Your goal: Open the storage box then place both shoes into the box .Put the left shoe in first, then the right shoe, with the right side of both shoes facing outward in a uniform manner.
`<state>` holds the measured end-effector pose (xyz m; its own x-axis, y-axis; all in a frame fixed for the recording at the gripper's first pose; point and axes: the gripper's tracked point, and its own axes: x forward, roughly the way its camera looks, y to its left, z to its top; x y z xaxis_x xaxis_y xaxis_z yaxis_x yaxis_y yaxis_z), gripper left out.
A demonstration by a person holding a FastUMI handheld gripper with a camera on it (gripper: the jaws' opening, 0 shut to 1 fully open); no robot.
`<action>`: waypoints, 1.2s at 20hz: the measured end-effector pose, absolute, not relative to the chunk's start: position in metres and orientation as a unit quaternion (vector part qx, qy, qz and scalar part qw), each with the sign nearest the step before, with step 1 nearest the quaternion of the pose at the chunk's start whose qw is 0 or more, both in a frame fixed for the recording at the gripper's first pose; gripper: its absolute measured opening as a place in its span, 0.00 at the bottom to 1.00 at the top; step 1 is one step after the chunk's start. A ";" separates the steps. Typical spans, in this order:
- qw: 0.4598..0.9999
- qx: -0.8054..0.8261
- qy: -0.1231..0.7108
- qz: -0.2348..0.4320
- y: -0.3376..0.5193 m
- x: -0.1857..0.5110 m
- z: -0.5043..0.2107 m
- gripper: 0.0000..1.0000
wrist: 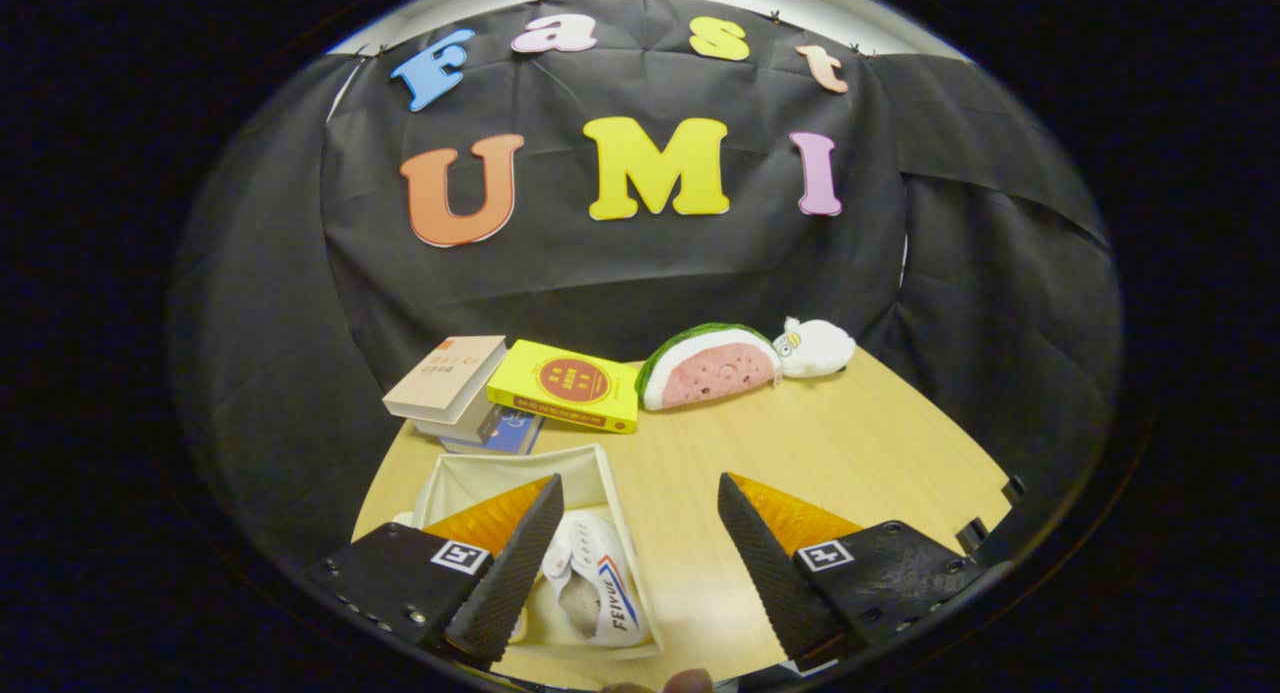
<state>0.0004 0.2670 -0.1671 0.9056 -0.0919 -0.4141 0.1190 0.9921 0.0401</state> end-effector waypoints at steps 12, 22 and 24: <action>0.992 0.019 0.103 -0.072 0.109 -0.066 -0.052 0.95; 0.999 0.009 0.018 -0.035 0.083 -0.108 0.015 0.95; 0.999 0.010 0.015 -0.032 0.080 -0.108 0.014 0.95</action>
